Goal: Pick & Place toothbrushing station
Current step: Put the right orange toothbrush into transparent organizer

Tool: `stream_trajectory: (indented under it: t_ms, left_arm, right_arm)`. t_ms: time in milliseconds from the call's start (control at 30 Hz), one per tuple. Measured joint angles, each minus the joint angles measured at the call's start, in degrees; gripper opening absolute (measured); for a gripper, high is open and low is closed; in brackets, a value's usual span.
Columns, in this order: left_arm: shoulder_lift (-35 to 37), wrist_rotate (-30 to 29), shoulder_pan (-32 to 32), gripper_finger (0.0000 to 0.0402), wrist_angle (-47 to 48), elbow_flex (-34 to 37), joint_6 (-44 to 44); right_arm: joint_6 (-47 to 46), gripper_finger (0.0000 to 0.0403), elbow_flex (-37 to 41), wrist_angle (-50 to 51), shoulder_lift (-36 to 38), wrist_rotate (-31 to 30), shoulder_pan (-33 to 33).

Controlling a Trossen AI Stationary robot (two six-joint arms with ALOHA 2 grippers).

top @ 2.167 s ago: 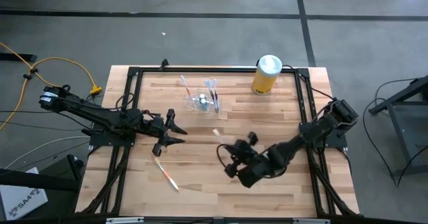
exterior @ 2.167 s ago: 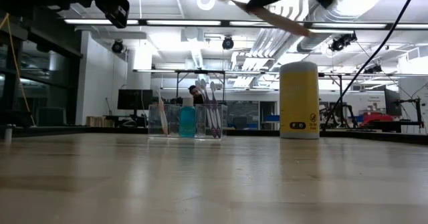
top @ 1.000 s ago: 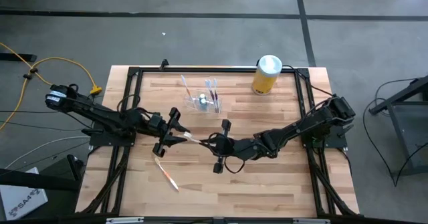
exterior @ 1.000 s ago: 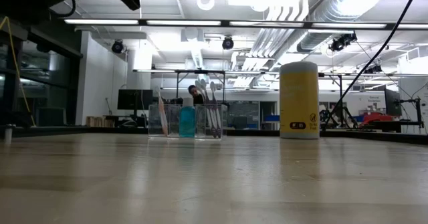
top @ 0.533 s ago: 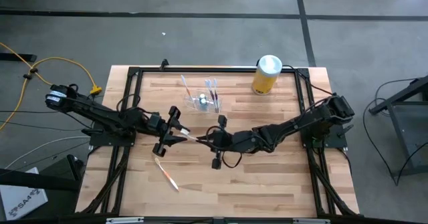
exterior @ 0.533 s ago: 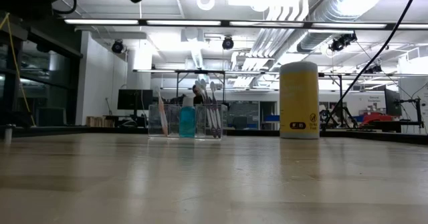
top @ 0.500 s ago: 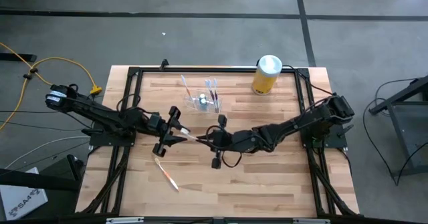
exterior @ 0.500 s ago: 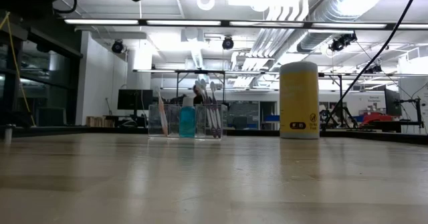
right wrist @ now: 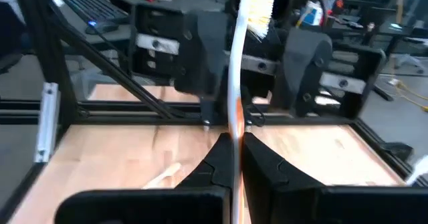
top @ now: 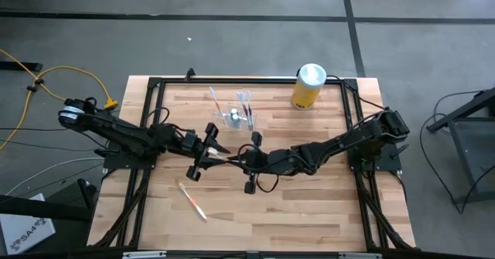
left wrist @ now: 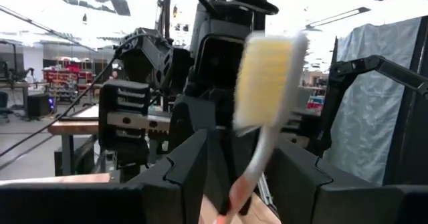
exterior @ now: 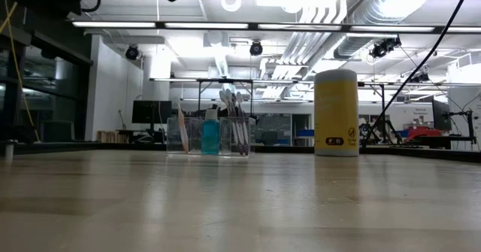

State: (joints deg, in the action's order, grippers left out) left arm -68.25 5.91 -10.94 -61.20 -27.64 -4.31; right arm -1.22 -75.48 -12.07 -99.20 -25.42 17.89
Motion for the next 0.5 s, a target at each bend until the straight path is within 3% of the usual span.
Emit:
stream_trajectory:
  t_ms: [133,500]
  left_arm:
    - [0.62,-0.18,-0.30,0.0139,-0.18,-0.09,0.39]
    - [0.68,-1.81,-0.52,0.0139,2.01,-0.09,1.09]
  right_arm:
    - [-0.25,0.0004,0.00,2.26,0.00,-3.89,0.45]
    - [0.46,0.0004,0.00,3.05,0.00,-7.25,1.77]
